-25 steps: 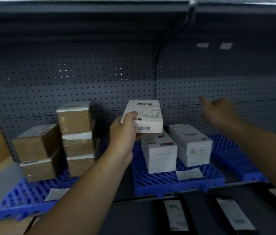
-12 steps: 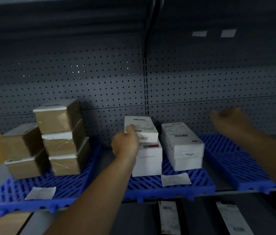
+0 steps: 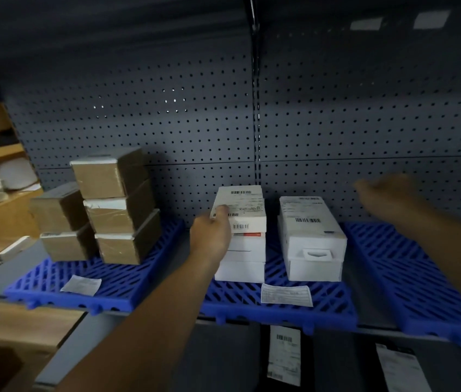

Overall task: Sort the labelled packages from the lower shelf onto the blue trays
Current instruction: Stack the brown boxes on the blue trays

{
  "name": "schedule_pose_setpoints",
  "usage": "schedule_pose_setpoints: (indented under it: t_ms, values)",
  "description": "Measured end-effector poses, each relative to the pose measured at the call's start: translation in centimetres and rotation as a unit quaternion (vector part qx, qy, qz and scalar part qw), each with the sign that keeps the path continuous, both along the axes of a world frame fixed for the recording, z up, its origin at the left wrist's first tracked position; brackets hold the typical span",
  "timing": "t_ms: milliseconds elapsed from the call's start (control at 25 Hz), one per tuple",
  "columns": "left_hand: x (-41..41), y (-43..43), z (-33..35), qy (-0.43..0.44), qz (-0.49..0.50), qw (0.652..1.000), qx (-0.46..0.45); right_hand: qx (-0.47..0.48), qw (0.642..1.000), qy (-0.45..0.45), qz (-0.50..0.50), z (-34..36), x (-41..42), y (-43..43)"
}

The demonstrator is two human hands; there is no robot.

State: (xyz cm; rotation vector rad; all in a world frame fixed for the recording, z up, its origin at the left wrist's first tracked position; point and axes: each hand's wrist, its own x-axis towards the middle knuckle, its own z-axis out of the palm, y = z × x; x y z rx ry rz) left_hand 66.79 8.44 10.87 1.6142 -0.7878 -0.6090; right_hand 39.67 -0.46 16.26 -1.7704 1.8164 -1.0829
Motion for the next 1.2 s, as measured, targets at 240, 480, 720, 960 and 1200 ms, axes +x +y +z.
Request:
schedule_pose_setpoints:
  t_ms: [240,480,720,960,1200]
  values:
    - [0.0,0.3,0.2,-0.009,0.016,1.0,0.023,0.02,0.999,-0.024,0.012,-0.4,-0.5,-1.2]
    - [0.2,0.0,-0.1,0.017,0.023,0.999,0.024,0.035,0.998,-0.05,0.033,-0.3,-0.7,-0.4]
    - [0.2,1.2,-0.4,0.02,0.026,0.998,-0.048,0.039,0.996,-0.067,0.045,-0.8,-1.7,0.1]
    - [-3.2,6.5,-0.4,-0.297,0.019,0.939,-0.175,-0.053,0.995,0.031,0.078,-3.7,-3.8,1.1]
    - [-7.7,11.2,-2.8,-0.356,-0.044,0.919,-0.165,-0.179,0.975,-0.016,0.131,-7.5,-6.5,7.9]
